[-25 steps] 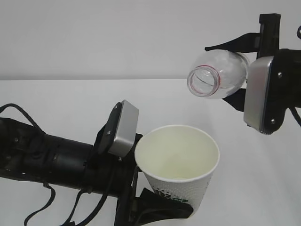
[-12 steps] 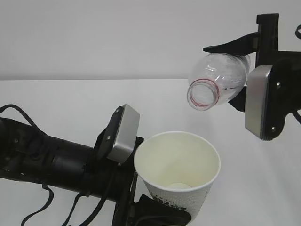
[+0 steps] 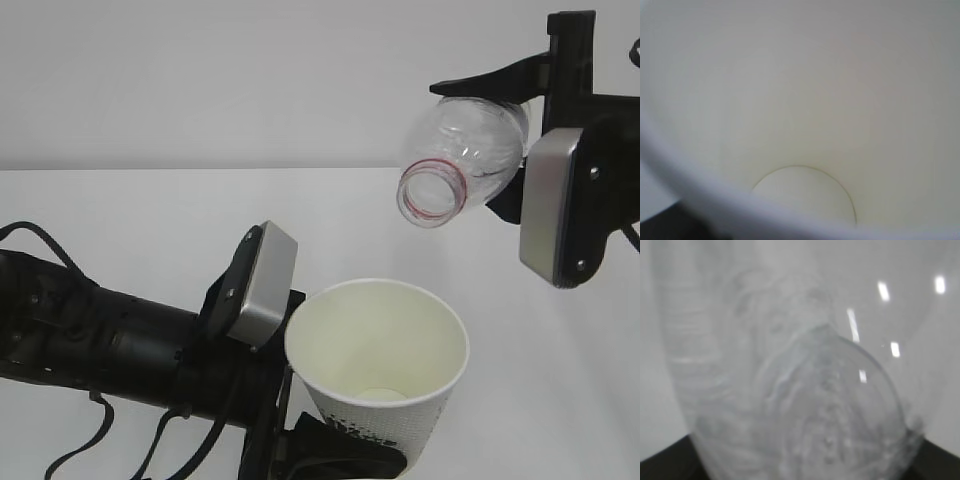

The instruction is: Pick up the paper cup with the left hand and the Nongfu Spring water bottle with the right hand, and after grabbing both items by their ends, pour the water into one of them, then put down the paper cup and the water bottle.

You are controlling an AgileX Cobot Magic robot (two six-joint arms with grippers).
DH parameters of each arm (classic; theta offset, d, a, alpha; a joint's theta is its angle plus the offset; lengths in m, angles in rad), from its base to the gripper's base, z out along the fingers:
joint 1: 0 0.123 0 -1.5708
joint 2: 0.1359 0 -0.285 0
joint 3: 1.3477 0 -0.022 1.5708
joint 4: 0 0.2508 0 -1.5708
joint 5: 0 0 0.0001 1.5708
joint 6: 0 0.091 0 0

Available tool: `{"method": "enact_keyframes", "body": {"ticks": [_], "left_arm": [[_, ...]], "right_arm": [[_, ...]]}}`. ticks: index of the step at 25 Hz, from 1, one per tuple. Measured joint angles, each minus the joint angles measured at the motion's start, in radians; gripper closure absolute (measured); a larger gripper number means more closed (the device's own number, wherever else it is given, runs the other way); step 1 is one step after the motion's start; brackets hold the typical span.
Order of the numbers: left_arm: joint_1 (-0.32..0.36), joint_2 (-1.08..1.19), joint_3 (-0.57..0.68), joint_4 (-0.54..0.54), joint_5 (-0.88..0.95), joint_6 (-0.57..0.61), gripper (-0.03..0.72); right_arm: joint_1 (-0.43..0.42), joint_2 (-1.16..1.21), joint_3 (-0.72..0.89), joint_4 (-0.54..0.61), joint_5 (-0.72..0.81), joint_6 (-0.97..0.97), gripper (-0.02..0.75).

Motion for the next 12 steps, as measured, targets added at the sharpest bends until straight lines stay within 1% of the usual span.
{"method": "enact_keyframes", "body": {"ticks": [12], "left_arm": [[0.0,0.0,0.0,0.0,0.0,0.0,0.163]], "right_arm": [[0.0,0.0,-0.006,0.008,0.0,-0.053,0.253]]}}
